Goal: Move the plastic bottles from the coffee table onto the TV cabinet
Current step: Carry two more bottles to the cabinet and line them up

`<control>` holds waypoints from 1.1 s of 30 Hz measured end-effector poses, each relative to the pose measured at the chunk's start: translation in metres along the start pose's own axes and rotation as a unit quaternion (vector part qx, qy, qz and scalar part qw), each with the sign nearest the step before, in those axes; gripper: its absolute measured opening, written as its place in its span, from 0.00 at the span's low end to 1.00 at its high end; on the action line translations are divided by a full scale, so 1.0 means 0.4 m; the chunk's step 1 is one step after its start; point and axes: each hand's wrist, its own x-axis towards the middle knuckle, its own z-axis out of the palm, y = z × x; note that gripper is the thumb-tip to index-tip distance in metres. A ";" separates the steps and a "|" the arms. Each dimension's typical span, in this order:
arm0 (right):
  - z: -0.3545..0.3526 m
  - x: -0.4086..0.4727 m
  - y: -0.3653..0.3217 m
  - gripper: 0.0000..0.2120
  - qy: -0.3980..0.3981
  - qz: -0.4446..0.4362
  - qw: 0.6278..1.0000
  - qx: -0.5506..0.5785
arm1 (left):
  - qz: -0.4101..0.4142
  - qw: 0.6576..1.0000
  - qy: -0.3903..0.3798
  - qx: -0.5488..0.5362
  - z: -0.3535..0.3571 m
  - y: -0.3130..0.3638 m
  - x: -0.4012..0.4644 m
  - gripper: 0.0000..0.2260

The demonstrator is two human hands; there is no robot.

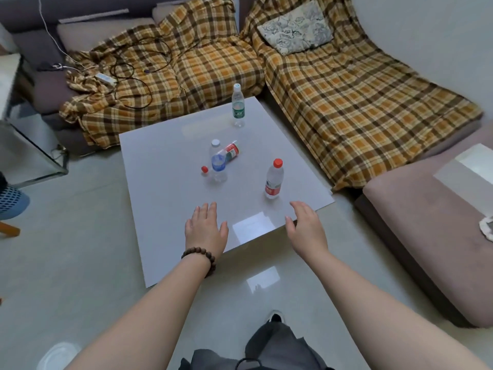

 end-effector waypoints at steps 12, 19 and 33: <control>0.021 0.291 0.030 0.20 -0.054 0.024 0.998 0.038 | -0.065 0.998 -0.003 -0.022 0.013 0.066 0.235 0.26; 0.098 0.420 0.017 0.28 -0.062 0.149 0.984 0.077 | -0.078 0.994 -0.050 -0.058 0.028 0.013 0.420 0.27; 0.251 0.629 0.005 0.44 0.016 0.293 0.912 0.286 | -0.127 0.950 -0.058 -0.280 0.078 -0.015 0.797 0.44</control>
